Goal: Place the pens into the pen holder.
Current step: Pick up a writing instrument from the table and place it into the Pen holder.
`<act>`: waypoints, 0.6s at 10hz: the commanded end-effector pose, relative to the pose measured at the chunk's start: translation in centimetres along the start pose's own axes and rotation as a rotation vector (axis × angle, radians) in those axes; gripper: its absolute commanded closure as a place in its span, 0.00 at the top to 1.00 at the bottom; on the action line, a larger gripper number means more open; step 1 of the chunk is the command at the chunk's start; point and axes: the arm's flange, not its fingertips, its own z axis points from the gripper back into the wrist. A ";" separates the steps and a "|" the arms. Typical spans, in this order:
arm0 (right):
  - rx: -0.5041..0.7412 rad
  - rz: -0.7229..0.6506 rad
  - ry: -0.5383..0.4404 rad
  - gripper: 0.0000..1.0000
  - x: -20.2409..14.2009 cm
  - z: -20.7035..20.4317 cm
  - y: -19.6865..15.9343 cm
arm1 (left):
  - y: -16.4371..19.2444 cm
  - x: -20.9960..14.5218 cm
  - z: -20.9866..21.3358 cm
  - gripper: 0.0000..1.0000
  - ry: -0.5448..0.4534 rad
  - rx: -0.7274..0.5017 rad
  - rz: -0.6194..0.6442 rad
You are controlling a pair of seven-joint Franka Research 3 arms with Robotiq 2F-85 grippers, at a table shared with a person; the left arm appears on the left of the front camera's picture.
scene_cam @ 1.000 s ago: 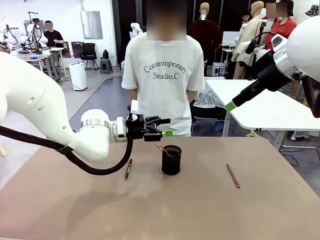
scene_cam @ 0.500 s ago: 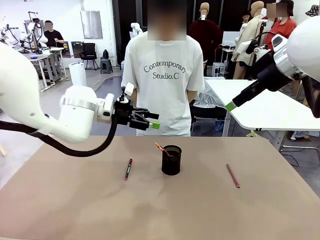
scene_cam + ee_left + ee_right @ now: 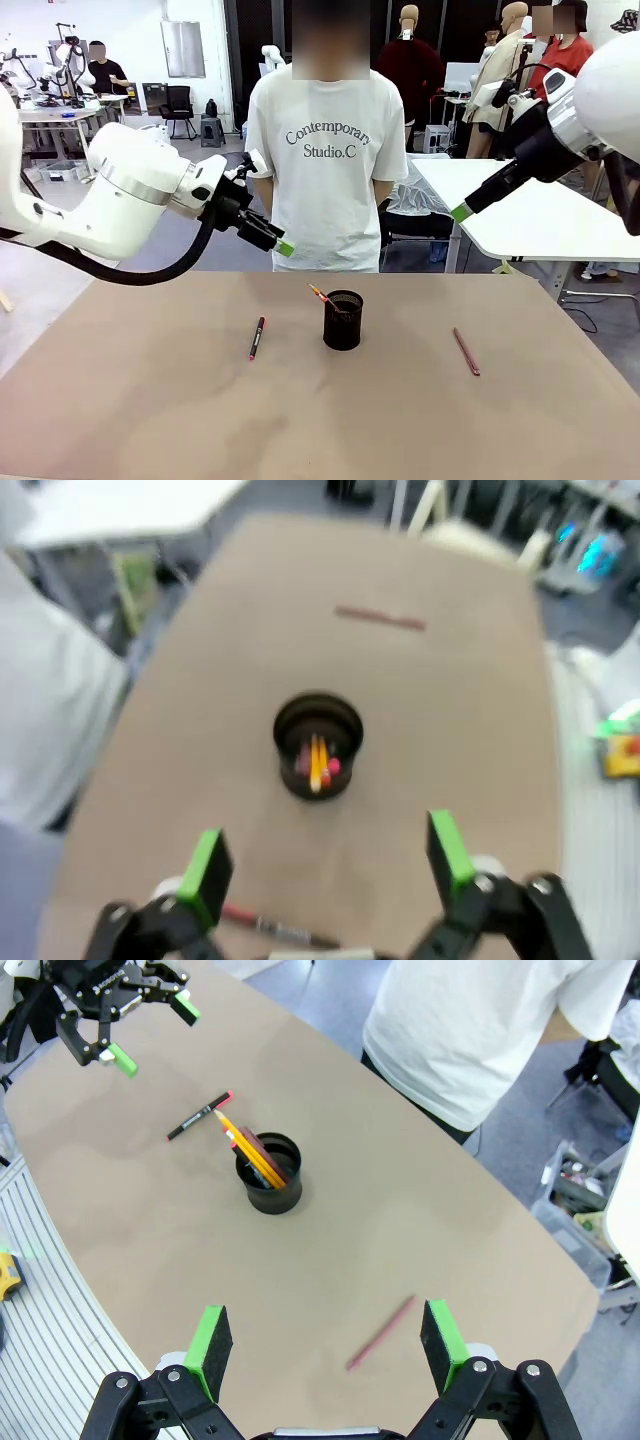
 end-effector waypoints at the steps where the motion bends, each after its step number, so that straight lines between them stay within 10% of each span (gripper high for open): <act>1: 0.009 -0.001 -0.006 1.00 0.0 0.1 -0.1 | -0.4 0.4 0.1 1.00 0.216 -0.008 0.023; 6: 0.009 -0.001 -0.006 1.00 0.0 0.1 -0.1 | -0.3 -0.3 -1.6 1.00 0.539 -0.092 0.106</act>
